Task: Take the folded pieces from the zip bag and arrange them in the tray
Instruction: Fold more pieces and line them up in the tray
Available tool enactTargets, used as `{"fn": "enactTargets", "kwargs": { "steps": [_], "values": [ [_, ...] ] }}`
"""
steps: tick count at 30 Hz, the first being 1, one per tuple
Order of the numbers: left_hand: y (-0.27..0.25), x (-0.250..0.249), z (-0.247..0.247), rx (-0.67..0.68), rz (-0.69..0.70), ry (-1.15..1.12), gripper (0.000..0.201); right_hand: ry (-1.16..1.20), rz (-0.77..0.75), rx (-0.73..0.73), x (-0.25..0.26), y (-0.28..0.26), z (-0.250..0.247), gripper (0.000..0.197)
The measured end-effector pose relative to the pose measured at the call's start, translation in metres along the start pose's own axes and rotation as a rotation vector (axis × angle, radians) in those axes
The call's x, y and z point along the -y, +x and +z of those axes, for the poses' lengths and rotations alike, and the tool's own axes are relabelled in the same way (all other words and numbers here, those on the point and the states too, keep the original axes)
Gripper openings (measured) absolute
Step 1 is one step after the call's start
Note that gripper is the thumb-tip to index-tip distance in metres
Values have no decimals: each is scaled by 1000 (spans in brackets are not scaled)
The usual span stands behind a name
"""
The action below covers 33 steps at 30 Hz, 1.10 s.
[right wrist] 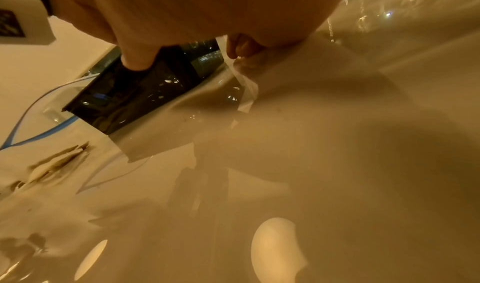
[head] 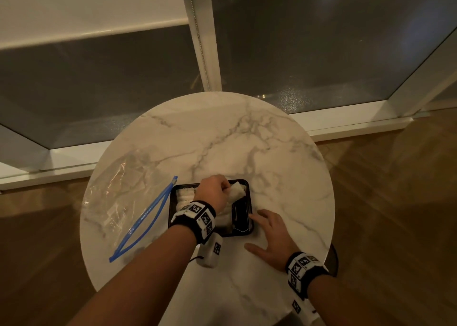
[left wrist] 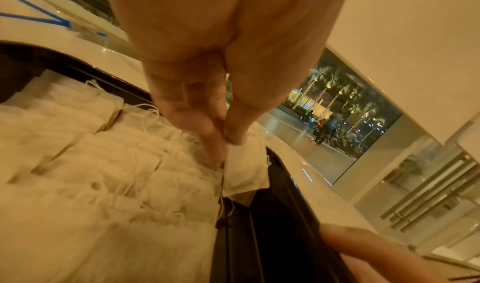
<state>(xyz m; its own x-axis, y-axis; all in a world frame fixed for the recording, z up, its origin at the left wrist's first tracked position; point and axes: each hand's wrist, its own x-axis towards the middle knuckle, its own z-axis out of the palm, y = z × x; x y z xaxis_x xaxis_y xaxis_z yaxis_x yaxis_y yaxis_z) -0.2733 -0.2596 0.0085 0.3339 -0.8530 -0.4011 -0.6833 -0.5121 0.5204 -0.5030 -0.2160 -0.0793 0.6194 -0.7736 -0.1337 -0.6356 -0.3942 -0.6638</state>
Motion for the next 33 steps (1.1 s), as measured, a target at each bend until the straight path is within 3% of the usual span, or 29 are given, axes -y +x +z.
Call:
{"fn": "enactTargets", "kwargs": {
  "steps": [5,11,20,27,33],
  "values": [
    [3,-12,0,67,25,109,11,31,25,2,0,6,-1,74],
    [6,-22,-1,95,23,156,22,81,41,14,1,9,-2,64],
    [3,-30,-2,72,98,404,28,133,84,55,11,14,-3,47],
    [5,-22,6,102,106,443,34,158,90,78,15,15,-7,49],
    [11,-16,8,37,61,428,23,155,103,83,14,16,-7,46]
  ]
}}
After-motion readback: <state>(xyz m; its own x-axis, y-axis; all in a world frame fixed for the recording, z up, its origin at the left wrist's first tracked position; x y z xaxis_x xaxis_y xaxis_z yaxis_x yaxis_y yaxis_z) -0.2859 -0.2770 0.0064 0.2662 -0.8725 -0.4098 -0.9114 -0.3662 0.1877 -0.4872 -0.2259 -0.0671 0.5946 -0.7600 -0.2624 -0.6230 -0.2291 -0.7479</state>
